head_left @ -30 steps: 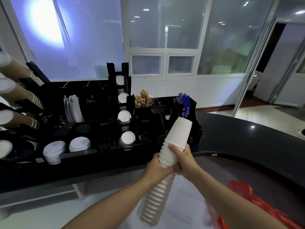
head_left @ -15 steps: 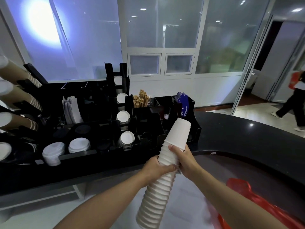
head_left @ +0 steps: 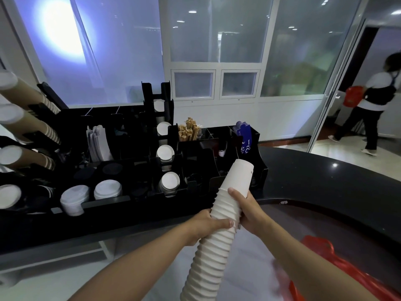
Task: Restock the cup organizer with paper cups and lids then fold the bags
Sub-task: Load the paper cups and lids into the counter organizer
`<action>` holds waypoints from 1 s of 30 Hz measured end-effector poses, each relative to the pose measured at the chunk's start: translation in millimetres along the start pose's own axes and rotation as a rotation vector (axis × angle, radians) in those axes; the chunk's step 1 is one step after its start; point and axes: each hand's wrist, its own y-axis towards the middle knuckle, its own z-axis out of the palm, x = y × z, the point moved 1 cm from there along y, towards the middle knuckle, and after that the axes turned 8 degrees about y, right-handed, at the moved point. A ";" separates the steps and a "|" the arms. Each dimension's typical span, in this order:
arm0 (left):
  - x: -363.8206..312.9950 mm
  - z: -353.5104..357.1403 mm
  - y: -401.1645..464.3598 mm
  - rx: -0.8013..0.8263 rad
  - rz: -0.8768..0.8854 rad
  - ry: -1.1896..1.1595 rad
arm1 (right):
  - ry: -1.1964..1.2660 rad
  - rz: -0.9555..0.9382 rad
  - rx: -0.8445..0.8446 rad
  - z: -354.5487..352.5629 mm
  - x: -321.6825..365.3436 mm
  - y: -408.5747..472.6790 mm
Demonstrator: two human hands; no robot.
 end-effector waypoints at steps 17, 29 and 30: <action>43.8 5.3 14.3 -0.237 0.068 0.200 | -0.213 -0.220 -0.089 6.5 22.5 4.6; 109.7 20.8 17.6 -0.147 0.074 0.205 | -0.274 -0.218 0.006 8.6 40.4 4.3; 107.2 21.8 18.4 -0.138 0.082 0.242 | -0.275 -0.221 0.017 8.4 38.4 5.7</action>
